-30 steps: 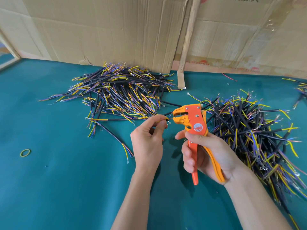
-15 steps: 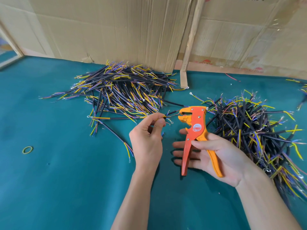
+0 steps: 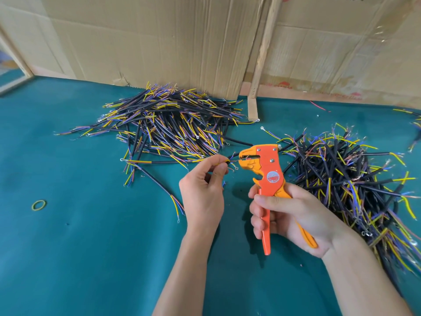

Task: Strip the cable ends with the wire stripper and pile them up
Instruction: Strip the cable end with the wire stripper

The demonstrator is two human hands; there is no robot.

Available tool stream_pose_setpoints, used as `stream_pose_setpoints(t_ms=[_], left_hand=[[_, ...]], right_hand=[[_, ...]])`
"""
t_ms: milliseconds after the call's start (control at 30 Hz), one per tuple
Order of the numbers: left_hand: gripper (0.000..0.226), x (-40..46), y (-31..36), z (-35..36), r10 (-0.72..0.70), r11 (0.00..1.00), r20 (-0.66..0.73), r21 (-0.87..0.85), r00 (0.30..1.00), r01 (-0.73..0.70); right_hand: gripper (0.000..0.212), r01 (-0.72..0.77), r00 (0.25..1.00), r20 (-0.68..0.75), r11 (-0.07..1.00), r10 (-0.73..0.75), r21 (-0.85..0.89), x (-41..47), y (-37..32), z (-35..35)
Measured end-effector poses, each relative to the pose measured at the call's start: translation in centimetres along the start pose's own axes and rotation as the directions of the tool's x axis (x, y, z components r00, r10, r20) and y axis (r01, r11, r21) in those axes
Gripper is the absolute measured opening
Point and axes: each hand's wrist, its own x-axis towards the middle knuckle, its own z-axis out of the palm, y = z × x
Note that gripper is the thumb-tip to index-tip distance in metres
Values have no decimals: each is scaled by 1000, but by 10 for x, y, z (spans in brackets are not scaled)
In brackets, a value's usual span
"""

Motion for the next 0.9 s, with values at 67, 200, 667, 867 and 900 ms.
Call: stream_pose_setpoints(t_ms=[67, 200, 667, 867, 900], left_hand=[[38, 0, 0, 0, -1, 1000, 9, 5, 1000, 1], [37, 0, -1, 0, 3, 1000, 12, 15, 1000, -3], [44, 0, -1, 1, 5, 1000, 14, 19, 1000, -5], [42, 0, -2, 2, 28, 999, 14, 27, 1000, -28], [40, 0, -2, 2, 32, 999, 20, 29, 999, -33]], right_hand=[[17, 0, 1000, 15, 1000, 1, -10, 0, 0, 0], [15, 1, 1000, 23, 1000, -1, -8, 0, 0, -2], [17, -11, 1000, 28, 1000, 12, -21, -1, -1, -5], [27, -3, 1000, -19, 1000, 4, 9, 1, 1, 3], [35, 10, 998, -58, 1000, -10, 7, 3, 2, 6]])
